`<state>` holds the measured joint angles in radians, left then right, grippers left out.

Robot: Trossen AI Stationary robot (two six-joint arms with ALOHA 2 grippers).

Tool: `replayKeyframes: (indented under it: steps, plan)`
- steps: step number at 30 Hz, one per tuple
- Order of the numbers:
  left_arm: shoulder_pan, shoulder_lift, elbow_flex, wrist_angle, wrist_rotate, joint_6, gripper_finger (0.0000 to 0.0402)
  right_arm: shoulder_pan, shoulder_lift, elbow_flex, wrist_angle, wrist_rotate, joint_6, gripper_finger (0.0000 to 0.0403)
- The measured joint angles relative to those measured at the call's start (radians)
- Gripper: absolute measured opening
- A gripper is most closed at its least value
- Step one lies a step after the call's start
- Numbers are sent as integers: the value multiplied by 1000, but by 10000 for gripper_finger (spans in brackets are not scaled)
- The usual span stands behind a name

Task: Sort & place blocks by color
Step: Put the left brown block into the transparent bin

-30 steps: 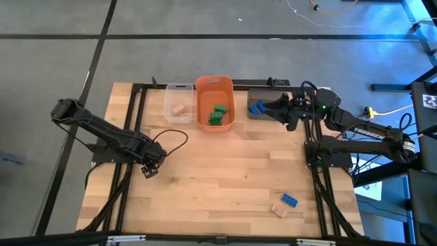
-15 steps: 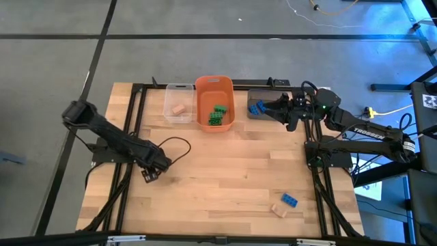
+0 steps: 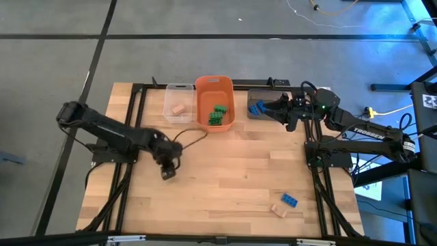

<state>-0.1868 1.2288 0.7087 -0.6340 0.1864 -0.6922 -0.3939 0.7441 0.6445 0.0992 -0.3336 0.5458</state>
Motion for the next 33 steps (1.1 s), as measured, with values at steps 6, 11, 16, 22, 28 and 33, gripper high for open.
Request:
replayKeyframes:
  steps: [6, 11, 16, 22, 28, 33]
  plan:
    - [186, -60, 276, 160, -94, 323, 111, 0, 0, 0, -5, 0, 1, 227]
    - [332, -83, 382, 416, -93, 491, 111, 0, 0, 0, 29, 0, 0, 227]
    - [411, -97, 308, 680, -24, 482, 111, 0, 0, 0, 135, -40, -78, 227]
    - [409, -89, 112, 1034, 16, 347, 111, 1, 0, 0, 164, -86, -273, 227]
    - [393, -89, 25, 1155, -41, 307, 111, 1, 2, 0, 161, -86, -289, 227]
    - [395, -90, 25, 1162, -40, 309, 111, 1, 2, 0, 161, -86, -289, 227]
